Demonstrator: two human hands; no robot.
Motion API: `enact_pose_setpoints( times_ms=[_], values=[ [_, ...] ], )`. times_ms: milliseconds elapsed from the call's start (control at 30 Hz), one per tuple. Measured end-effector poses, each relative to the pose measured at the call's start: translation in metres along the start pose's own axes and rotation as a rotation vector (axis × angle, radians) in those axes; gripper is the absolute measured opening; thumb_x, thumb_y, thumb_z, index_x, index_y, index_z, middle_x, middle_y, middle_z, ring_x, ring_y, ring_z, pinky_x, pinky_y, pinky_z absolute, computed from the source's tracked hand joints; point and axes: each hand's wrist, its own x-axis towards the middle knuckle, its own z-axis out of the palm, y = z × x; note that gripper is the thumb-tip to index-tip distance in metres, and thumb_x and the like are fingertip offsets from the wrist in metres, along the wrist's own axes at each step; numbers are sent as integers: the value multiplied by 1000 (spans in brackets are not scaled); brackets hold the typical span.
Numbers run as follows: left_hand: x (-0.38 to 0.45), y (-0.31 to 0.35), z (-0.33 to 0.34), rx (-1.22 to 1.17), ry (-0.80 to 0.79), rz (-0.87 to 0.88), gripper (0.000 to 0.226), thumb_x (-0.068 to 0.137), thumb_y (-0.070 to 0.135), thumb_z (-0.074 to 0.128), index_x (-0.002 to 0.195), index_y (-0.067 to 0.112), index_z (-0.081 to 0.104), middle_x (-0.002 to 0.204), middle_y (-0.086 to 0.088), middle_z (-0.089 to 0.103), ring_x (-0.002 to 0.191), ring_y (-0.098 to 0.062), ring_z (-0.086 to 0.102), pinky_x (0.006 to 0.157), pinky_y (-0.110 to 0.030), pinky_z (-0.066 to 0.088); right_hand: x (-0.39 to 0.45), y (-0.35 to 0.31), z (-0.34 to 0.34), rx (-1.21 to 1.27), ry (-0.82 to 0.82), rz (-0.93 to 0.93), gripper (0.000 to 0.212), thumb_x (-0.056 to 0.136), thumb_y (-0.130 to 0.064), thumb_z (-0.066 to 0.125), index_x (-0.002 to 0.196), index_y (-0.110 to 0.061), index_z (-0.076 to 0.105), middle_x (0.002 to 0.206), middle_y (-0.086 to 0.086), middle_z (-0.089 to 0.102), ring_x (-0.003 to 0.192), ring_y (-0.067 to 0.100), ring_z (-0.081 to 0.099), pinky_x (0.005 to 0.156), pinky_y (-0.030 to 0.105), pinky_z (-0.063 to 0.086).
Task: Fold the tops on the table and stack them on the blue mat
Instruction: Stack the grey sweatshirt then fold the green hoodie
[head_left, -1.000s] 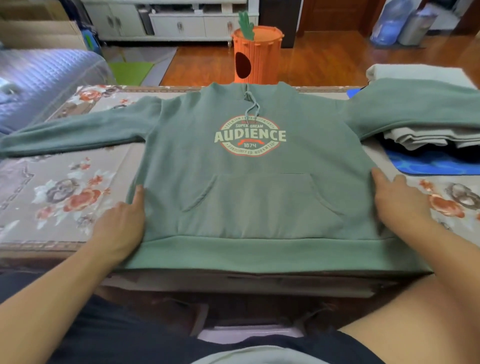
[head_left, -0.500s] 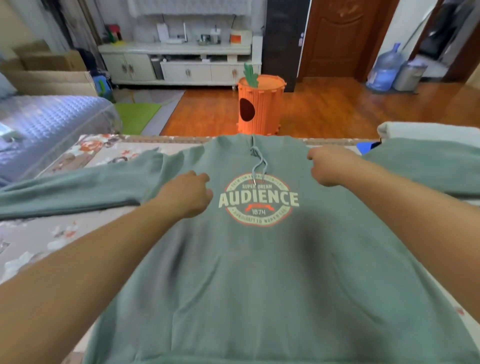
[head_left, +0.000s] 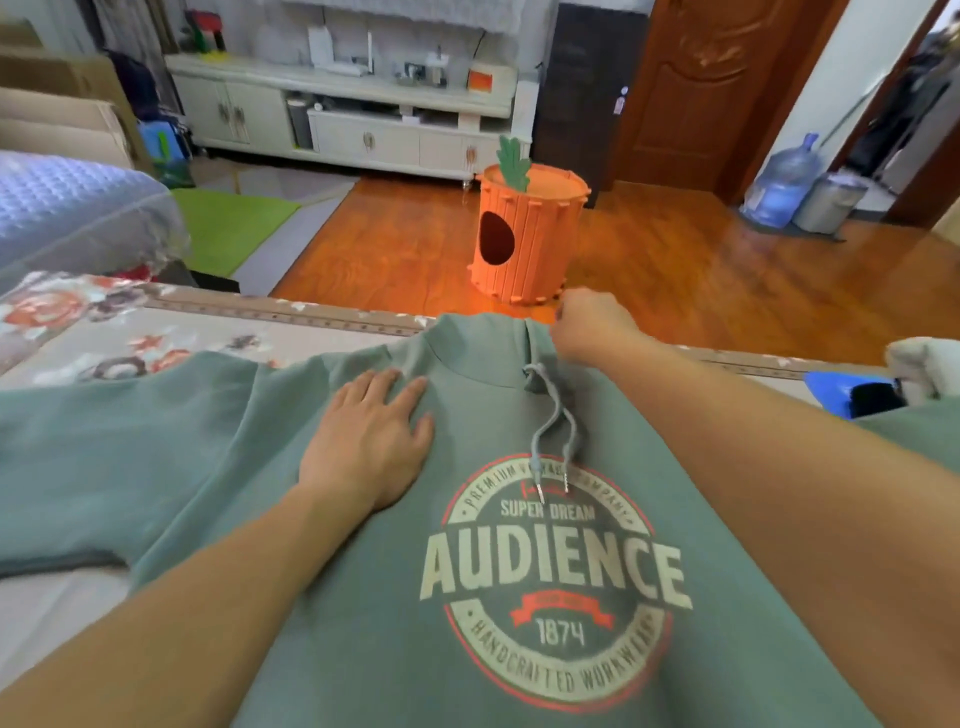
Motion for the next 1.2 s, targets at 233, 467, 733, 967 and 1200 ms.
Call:
enact_pose_setpoints(
  times_ms=[233, 467, 733, 967, 1200],
  values=[
    [-1, 2, -2, 2, 43, -5, 58, 100, 50, 29, 155, 30, 36, 159, -3, 35, 148, -24, 25, 123, -40, 19, 74, -26, 42, -8, -41, 100, 30, 94, -22, 55, 121, -9, 62, 125, 18, 63, 110, 39, 62, 75, 35, 45],
    [-2, 4, -5, -4, 54, 6, 57, 102, 51, 29, 155, 31, 33, 160, -1, 32, 149, -23, 22, 123, -38, 17, 66, -32, 26, -294, 59, -74, 25, 94, -3, 53, 116, -2, 62, 120, 21, 62, 108, 40, 62, 84, 43, 53],
    [-2, 5, -6, -10, 54, -7, 58, 99, 51, 30, 152, 31, 41, 157, -2, 40, 146, -23, 29, 122, -40, 22, -85, 48, -25, -204, 706, -195, 24, 93, -6, 50, 113, -13, 61, 87, 10, 40, 57, 37, 49, 50, 38, 37],
    [-3, 4, -8, -4, 47, -12, 56, 100, 49, 32, 152, 30, 41, 156, -2, 41, 144, -22, 31, 121, -39, 23, -148, 70, -9, -289, 87, 44, 22, 95, -31, 46, 79, -18, 56, 81, 8, 56, 77, 35, 58, 62, 36, 40],
    [-1, 1, -6, -19, 54, -16, 58, 99, 51, 28, 152, 31, 42, 156, 0, 41, 144, -21, 31, 121, -38, 23, 4, 21, -10, -315, 171, -293, 24, 97, -16, 48, 114, -13, 65, 113, 8, 58, 101, 28, 56, 78, 39, 49]
  ],
)
